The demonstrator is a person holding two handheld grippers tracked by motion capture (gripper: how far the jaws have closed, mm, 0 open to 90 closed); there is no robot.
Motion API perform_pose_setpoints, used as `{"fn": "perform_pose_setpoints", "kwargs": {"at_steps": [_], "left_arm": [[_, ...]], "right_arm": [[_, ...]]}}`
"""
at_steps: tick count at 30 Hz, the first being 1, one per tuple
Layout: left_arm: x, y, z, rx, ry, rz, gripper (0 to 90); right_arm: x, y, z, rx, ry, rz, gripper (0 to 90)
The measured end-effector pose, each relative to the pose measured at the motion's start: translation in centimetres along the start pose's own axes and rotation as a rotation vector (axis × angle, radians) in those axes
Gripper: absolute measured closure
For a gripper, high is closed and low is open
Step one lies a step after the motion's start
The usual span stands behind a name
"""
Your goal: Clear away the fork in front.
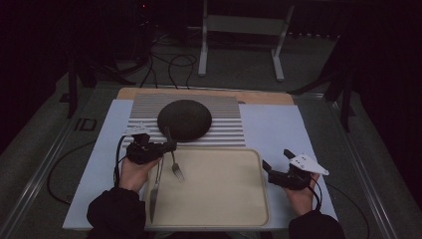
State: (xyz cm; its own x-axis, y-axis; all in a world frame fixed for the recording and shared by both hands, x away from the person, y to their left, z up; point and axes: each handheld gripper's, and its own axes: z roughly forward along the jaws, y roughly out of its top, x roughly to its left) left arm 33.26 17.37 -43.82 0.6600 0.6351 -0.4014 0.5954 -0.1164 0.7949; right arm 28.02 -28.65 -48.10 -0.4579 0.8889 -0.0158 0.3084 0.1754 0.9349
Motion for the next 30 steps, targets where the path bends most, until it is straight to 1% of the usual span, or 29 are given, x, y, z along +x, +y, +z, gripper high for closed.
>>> {"fn": "perform_pose_setpoints", "kwargs": {"at_steps": [10, 12, 16, 17, 19, 25, 28, 29, 30], "left_arm": [[0.0, -0.5, -0.4, 0.006, -0.007, -0.010, 87.0], [0.0, -0.6, -0.5, 0.017, -0.008, -0.008, 87.0], [0.1, -0.7, -0.6, 0.022, -0.006, -0.010, 87.0], [0.2, -1.0, -0.6, 0.026, 0.000, -0.017, 86.9], [0.2, -1.1, -0.6, 0.029, -0.002, -0.021, 86.9], [0.4, -1.8, -0.3, 0.065, -0.006, -0.033, 86.9], [0.5, -2.0, -0.2, 0.072, -0.005, -0.033, 86.9], [0.7, -2.4, 0.0, 0.094, -0.006, -0.042, 86.9], [0.8, -2.5, 0.0, 0.095, -0.013, -0.051, 86.8]], "right_arm": [[-0.1, 0.0, 0.0, 0.001, -0.008, 0.010, 9.4], [-0.1, -0.1, 0.0, 0.004, -0.010, 0.011, 9.4], [-0.1, -0.1, 0.0, 0.003, -0.012, 0.009, 9.4], [-0.1, -0.1, 0.0, 0.004, -0.013, 0.010, 9.4], [-0.1, -0.1, 0.0, 0.004, -0.014, 0.010, 9.4], [-0.1, -0.1, 0.0, 0.007, -0.016, 0.011, 9.4], [-0.1, -0.1, 0.0, 0.007, -0.016, 0.012, 9.4], [-0.2, -0.1, 0.0, 0.008, -0.018, 0.013, 9.4], [-0.2, -0.1, 0.0, 0.009, -0.020, 0.013, 9.4]]}}
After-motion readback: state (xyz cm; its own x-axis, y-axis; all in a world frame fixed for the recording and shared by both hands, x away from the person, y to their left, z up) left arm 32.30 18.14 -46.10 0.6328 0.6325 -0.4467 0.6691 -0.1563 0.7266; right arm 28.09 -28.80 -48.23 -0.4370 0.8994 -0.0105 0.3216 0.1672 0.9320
